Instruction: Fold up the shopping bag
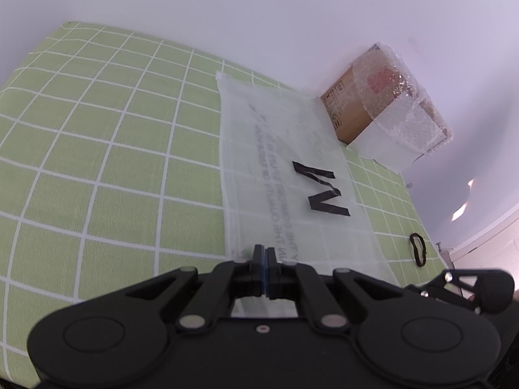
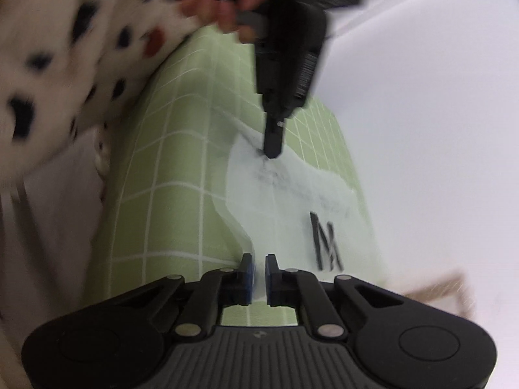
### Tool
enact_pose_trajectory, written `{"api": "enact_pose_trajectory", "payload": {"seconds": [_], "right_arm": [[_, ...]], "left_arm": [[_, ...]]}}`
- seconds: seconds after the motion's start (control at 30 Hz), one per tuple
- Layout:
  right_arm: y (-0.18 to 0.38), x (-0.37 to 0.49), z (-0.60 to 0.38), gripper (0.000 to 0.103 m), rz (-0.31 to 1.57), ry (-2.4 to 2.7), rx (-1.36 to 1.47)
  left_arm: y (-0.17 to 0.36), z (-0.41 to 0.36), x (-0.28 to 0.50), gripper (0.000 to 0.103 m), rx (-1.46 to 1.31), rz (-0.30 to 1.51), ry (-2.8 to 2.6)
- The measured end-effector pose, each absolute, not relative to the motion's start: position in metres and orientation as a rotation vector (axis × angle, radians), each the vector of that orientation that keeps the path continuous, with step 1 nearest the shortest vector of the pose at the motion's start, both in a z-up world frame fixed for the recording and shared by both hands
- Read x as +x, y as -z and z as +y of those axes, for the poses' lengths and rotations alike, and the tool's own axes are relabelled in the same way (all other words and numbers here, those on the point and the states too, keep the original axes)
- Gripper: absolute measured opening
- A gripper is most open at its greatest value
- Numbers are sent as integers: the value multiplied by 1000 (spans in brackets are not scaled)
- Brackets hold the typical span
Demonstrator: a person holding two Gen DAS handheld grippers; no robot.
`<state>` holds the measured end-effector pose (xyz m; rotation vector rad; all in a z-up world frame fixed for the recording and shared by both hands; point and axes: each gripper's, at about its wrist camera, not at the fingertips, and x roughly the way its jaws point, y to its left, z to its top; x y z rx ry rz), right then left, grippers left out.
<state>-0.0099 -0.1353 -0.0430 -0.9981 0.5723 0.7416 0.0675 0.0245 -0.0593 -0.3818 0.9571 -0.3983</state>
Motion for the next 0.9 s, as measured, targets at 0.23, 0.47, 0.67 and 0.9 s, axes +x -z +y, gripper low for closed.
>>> {"api": "enact_pose_trajectory", "payload": {"seconds": [0.23,0.47,0.67,0.9], "right_arm": [[26,38,-156,3,827,-766,-595],[24,92,-175,3,1120,-750,-230],[27,117,-188,1,1257,-765,-73],[32,120,-183,0,1272,-759,-73]], "left_arm": [[58,23,68,2,-375,962,405],[57,22,71,2,-345,974,440],[39,17,60,10,-128,900,554],[5,28,17,45,139,639,732]]}}
